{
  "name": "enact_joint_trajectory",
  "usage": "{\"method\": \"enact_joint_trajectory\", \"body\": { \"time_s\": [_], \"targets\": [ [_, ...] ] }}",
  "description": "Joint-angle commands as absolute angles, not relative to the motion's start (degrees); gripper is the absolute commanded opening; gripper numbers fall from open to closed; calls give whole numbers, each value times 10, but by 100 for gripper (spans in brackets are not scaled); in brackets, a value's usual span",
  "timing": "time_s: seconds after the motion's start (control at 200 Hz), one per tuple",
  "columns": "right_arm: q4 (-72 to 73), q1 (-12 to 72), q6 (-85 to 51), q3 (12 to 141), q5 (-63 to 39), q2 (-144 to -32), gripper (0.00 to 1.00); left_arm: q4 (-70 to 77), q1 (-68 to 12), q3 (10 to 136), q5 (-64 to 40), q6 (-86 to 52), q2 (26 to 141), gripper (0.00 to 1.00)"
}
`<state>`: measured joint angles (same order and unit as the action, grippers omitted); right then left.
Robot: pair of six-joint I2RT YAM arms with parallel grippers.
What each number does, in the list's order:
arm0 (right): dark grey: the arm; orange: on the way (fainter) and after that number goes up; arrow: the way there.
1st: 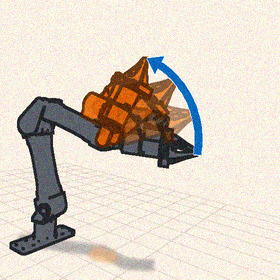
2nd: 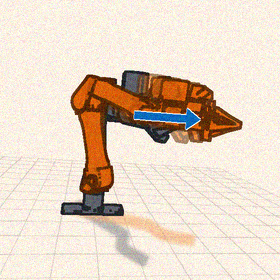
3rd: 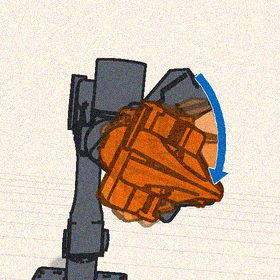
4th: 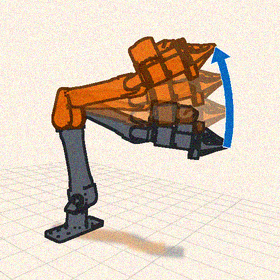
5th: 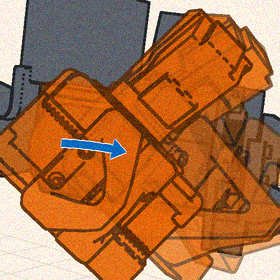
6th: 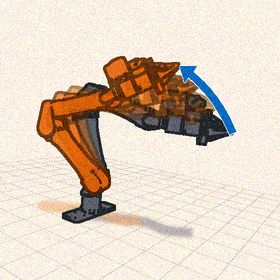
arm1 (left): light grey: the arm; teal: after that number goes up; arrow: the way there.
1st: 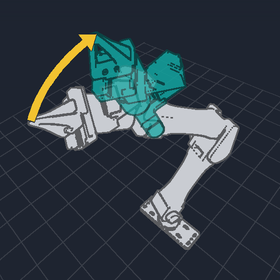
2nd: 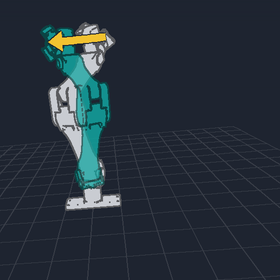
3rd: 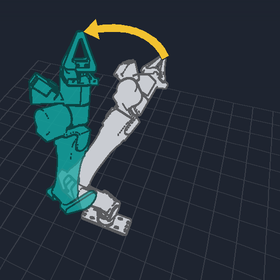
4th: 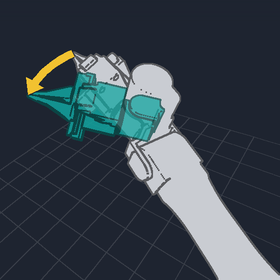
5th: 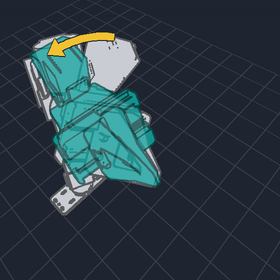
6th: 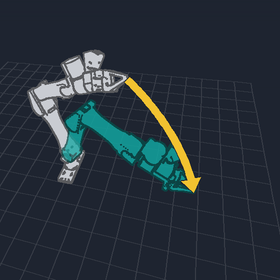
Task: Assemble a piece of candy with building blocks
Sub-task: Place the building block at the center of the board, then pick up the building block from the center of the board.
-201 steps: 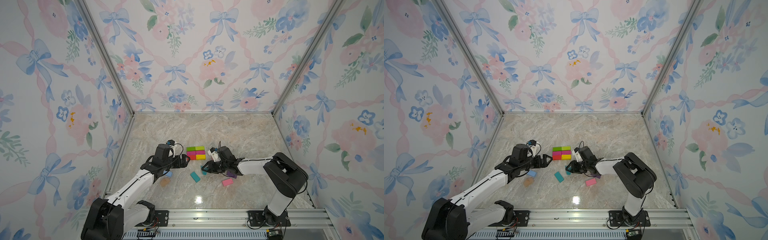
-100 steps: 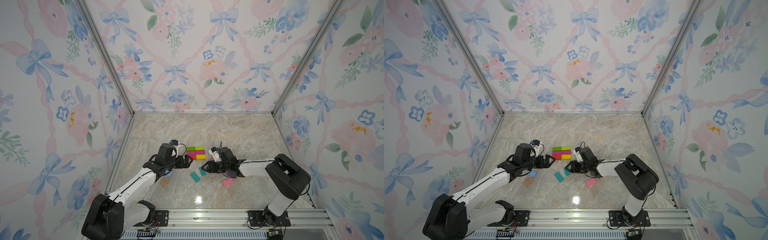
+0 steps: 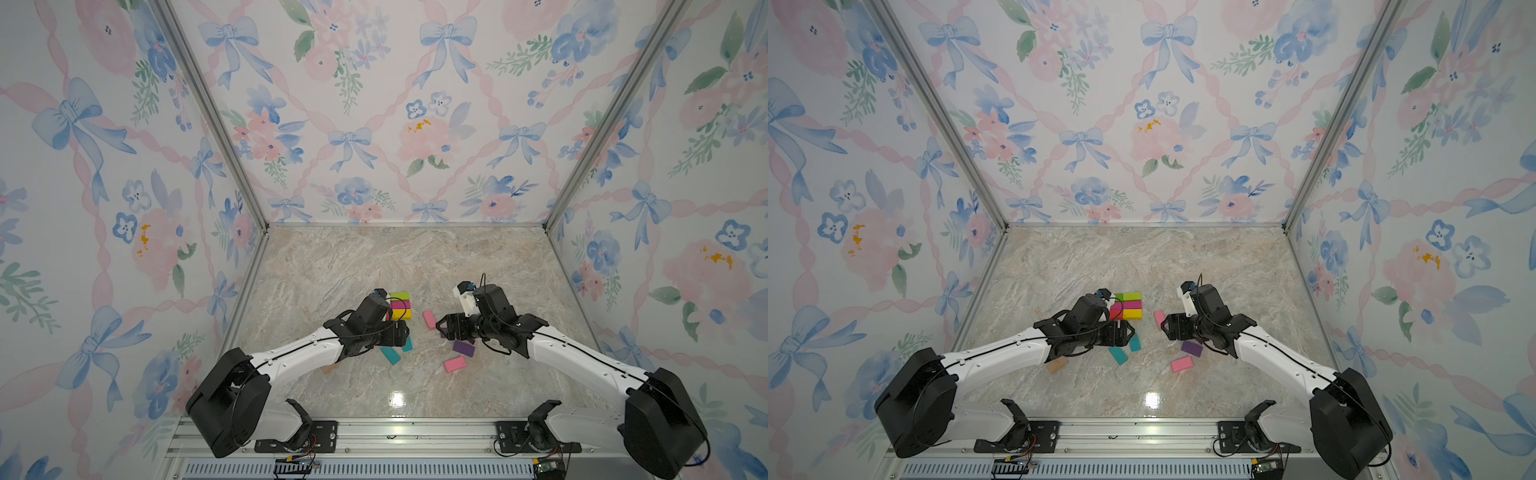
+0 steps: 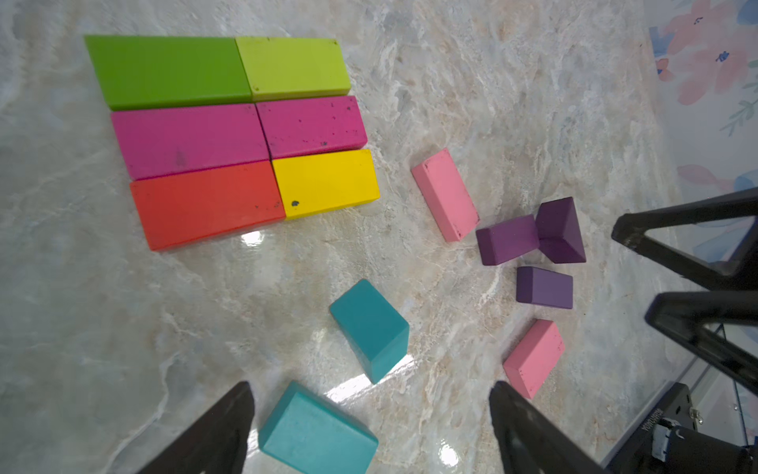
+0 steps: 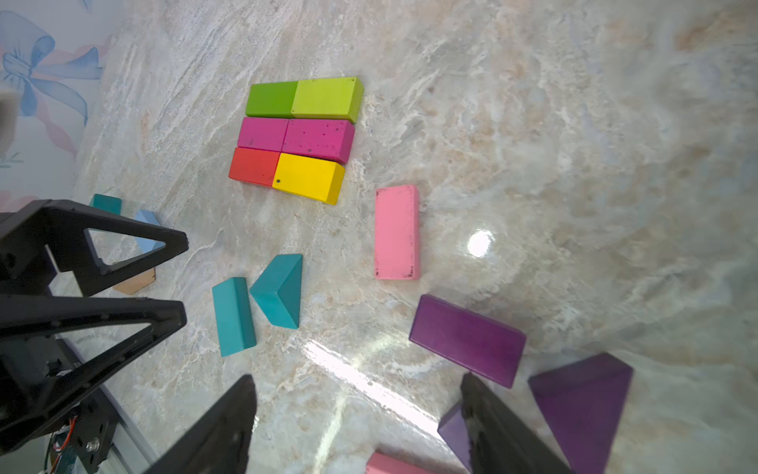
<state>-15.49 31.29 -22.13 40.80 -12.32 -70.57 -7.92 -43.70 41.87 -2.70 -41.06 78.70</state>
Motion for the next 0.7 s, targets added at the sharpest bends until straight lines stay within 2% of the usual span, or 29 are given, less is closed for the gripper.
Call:
{"method": "enact_joint_trajectory", "body": {
  "time_s": [0.0, 0.53, 0.695],
  "targets": [
    [-204, 299, -176, 398, -108, -691, 81, -91, -465, 451, 24, -465, 817, 88],
    [-190, 260, -139, 370, -154, -656, 84, -155, -541, 532, 137, -541, 948, 73],
    [-176, 250, -134, 363, -168, -661, 84, -162, -541, 533, 141, -549, 962, 64]
  ]
}}
